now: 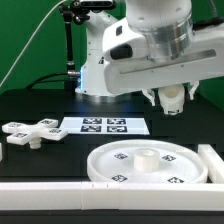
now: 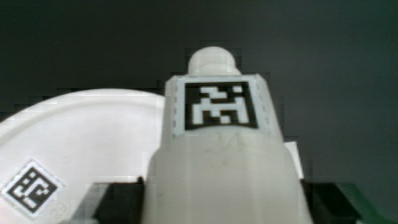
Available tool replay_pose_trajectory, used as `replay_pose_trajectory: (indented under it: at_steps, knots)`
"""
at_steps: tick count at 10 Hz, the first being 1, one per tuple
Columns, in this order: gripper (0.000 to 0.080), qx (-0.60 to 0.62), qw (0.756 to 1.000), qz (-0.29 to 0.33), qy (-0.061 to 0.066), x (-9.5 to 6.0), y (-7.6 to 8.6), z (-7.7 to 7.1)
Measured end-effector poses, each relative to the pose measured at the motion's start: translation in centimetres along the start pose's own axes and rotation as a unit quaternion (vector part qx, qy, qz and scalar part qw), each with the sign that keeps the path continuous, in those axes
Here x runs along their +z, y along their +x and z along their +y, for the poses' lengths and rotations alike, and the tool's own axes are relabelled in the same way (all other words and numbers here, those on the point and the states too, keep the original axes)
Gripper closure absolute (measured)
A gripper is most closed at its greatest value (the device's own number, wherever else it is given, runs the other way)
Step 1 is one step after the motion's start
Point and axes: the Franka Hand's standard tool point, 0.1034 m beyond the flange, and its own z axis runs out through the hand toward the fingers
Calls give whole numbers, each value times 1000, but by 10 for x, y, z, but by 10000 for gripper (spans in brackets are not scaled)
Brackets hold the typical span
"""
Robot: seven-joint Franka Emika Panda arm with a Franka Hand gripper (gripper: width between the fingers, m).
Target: Assemble round table
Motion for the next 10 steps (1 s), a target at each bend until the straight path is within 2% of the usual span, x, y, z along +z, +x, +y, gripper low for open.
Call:
replay_pose_trajectory:
  at_steps: [2, 3, 4, 5, 6, 8, 9, 10]
  knots:
    - [390, -2, 998, 70, -4, -4, 8, 1]
    - [390, -39, 995, 90, -16, -12, 8, 7]
    - [390, -66, 988, 140, -25, -32, 19, 9]
    - [390, -81, 981, 175, -32, -43, 23, 8]
    - [390, -80, 976, 199, -31, -44, 24, 6]
    - [390, -79, 955, 281, -41, -45, 31, 12]
    - [390, -81, 950, 298, -45, -44, 31, 14]
    - [390, -97, 928, 355, -60, -47, 40, 22]
